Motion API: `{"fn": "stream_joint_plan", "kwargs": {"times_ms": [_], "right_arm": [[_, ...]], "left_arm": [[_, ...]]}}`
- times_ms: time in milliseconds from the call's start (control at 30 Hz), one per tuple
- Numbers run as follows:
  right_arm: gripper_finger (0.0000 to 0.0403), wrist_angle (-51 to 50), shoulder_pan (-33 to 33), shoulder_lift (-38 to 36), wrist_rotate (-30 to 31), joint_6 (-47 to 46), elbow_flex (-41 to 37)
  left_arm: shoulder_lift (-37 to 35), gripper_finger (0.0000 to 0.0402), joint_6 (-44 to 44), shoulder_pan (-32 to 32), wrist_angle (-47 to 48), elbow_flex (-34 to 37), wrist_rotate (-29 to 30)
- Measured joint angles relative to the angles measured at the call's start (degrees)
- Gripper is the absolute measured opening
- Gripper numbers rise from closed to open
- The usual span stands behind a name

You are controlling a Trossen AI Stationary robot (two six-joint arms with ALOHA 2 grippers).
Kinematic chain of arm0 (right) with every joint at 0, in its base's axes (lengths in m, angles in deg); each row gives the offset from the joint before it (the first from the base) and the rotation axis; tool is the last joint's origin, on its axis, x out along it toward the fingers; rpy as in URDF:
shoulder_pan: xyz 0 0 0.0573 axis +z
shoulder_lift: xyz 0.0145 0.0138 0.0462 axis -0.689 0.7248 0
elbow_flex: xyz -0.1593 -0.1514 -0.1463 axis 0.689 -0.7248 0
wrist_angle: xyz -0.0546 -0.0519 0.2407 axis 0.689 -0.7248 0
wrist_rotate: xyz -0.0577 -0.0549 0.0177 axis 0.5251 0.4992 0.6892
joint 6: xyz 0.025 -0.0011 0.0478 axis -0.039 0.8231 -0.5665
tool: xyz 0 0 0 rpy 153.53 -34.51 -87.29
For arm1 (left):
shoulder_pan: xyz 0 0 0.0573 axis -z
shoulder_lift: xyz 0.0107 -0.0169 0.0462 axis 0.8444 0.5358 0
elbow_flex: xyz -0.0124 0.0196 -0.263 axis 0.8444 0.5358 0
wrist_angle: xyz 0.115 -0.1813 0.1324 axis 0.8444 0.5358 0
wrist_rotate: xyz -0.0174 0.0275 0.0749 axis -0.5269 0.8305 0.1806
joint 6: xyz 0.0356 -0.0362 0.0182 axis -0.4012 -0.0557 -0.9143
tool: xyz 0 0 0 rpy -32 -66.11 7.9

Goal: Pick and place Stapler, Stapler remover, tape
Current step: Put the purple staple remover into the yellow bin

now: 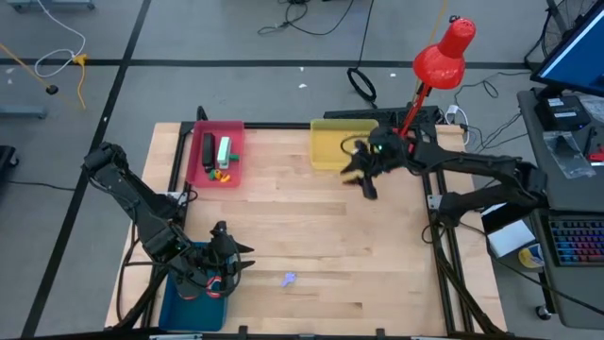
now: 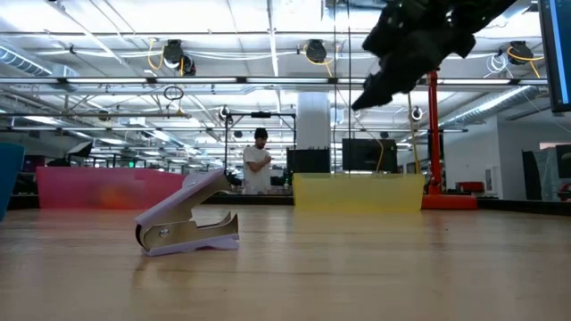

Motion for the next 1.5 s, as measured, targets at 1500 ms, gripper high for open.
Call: {"fn": "stream_joint_plan", "kwargs": {"times_ms": [1500], "right_arm": [[0.0139, 27.21, 41.4, -23.68, 19.46, -18.13, -32.99]], "left_arm": [[11.68, 0.0152, -7.88, -12.85, -12.3, -0.06, -14.9]]}}
